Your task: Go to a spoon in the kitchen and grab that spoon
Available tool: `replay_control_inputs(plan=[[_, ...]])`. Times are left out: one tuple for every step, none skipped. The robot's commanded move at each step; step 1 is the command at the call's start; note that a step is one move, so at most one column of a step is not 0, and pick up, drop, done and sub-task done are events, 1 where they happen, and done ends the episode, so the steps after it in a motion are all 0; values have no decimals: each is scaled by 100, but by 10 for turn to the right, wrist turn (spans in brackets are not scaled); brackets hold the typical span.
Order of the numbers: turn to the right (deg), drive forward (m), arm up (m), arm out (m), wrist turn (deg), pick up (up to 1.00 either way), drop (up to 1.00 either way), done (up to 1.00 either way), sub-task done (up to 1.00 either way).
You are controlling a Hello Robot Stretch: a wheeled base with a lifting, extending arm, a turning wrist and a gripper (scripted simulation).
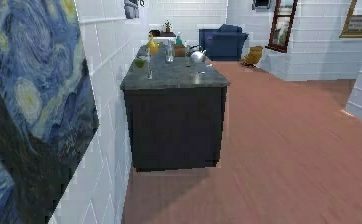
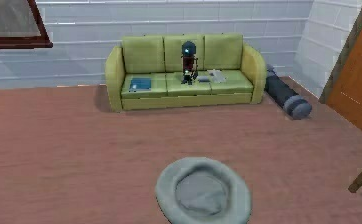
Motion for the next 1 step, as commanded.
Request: replay_control_inputs(plan=[[0,100,0,0,0,0,0,0,0]])
